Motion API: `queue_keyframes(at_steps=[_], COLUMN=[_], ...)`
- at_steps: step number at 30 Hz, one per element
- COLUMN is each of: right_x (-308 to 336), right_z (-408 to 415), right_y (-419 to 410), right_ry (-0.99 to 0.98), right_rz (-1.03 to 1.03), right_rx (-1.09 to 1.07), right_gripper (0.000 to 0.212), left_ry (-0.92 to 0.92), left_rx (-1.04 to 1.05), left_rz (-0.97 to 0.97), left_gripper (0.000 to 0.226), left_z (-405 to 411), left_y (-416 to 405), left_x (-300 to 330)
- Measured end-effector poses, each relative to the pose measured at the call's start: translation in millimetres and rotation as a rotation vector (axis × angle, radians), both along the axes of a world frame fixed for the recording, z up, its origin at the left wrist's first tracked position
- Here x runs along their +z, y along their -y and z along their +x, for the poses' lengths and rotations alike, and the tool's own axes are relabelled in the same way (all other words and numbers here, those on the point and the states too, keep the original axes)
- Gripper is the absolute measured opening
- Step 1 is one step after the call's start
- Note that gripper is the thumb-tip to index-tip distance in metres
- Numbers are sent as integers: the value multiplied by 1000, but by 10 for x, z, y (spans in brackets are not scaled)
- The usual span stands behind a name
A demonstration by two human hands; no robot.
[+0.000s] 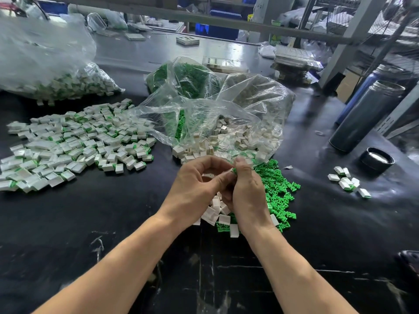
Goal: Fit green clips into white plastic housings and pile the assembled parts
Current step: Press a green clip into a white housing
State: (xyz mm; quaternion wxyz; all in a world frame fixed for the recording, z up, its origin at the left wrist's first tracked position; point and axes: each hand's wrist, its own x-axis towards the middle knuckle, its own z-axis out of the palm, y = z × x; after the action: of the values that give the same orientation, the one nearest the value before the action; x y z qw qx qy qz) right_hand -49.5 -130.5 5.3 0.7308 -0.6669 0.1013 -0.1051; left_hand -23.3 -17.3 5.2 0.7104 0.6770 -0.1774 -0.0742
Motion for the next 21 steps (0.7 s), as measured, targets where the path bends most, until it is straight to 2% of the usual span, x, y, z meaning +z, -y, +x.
queue_keyframes(at_steps=[7,14,21], right_x=[-81,-77,-90], right_z=[49,80,74], right_y=[17,11,19], right_ry=[2,62,108], right_rz=[-129,-217,-205], right_rx=[-38,-59,-62], right_gripper=[54,60,72], left_ry=[64,88,88], left_rx=[40,71,78], left_rz=[74,79,56], left_gripper=[10,6,4], left_z=[-5,-7,-11], left_y=[9,20,29], left_x=[-14,-45,-61])
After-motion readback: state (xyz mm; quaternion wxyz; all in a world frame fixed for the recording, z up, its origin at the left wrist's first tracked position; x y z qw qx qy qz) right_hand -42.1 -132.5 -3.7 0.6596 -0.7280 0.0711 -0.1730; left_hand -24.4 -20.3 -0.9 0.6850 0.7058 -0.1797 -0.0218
